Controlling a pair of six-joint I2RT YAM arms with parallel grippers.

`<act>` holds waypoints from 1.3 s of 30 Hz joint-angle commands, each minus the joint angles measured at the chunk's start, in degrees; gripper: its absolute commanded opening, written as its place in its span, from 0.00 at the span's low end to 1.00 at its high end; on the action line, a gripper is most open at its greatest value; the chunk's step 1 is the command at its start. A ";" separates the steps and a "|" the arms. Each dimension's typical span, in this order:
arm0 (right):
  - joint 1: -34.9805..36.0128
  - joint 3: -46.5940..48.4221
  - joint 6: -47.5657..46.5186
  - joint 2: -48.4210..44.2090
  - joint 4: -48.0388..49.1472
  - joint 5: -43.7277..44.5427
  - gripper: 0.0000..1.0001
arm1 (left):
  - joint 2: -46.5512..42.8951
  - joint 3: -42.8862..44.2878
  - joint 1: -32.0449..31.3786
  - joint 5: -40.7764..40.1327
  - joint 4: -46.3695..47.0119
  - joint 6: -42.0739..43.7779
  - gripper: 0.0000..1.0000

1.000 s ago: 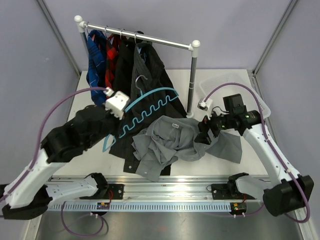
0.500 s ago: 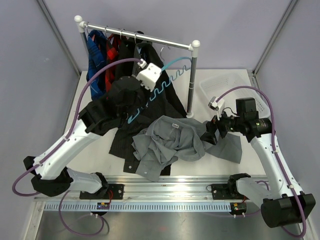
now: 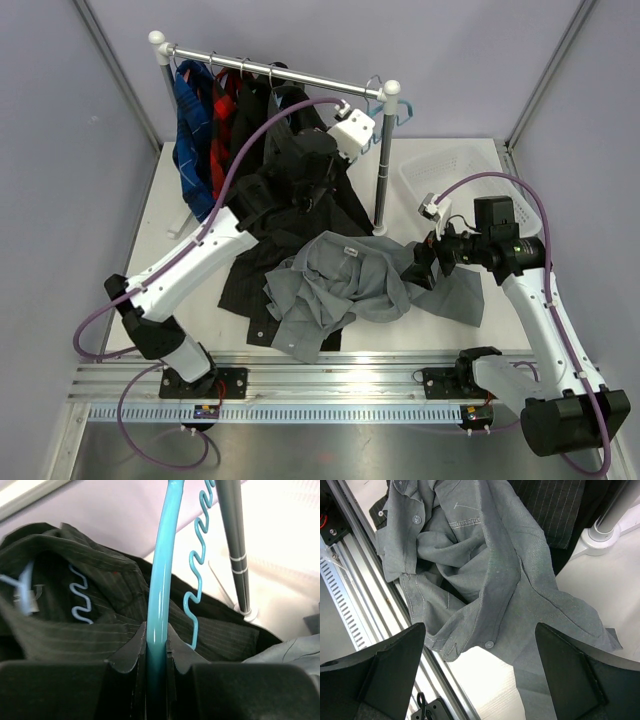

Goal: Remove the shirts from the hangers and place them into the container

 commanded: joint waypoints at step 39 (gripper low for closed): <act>10.29 5.05 -32.41 7.94 -3.09 -0.79 0.99 | -50.17 -49.98 0.41 7.96 12.29 -15.41 0.99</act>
